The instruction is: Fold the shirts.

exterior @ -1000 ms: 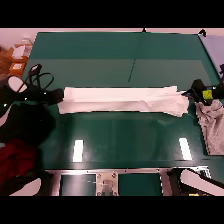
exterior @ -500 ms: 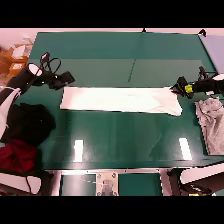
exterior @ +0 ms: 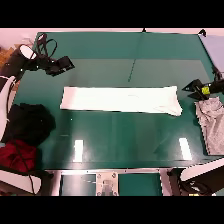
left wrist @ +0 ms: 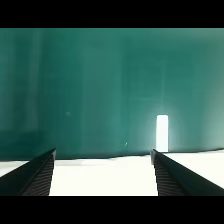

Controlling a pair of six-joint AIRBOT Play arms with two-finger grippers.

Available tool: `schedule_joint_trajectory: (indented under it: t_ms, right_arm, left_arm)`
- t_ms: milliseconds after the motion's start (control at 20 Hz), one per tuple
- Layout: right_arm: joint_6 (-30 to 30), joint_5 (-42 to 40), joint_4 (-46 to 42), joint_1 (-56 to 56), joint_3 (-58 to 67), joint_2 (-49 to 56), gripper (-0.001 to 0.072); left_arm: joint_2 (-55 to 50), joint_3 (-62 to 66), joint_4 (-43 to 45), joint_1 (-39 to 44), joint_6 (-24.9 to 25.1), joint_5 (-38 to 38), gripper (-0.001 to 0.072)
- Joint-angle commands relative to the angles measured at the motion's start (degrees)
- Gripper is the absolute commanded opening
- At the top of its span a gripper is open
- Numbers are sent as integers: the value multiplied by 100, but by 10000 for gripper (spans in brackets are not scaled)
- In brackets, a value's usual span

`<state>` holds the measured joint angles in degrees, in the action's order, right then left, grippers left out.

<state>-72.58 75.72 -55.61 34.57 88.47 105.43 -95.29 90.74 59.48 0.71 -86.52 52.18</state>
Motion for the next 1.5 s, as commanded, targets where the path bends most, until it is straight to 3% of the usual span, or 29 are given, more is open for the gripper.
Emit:
schedule_joint_trajectory:
  t_ms: [0,150,350,400,450,500,550,800,1100,1450]
  right_arm:
    - [623,713,474,133,52,566,611]
    - [872,929,1032,-107,52,942,611]
    - [990,918,1075,-549,57,1073,608]
    - [988,916,1075,-608,83,1073,511]
    - [988,938,1067,-636,155,1071,172]
    - [984,994,1069,-634,264,1071,46]
    - [953,1119,1067,-632,426,1067,15]
    - [496,1746,1091,-719,1491,798,14]
    - [-188,2675,1217,-1141,2347,-109,14]
    - [-398,2673,1322,-1781,2365,-1266,14]
  left_arm:
    - [-2,149,-374,2,-2,284,670]
    - [-2,146,-772,7,2,293,670]
    - [-2,144,-975,116,13,396,663]
    - [-2,144,-979,199,109,409,457]
    - [-2,144,-981,302,289,400,191]
    - [-2,144,-981,428,428,369,27]
    - [-4,144,-981,555,450,304,19]
    - [-260,122,-984,1532,498,-402,19]
    - [-1517,282,-1279,3056,560,-1405,19]
    - [-2811,1639,-1888,3694,551,-1174,19]
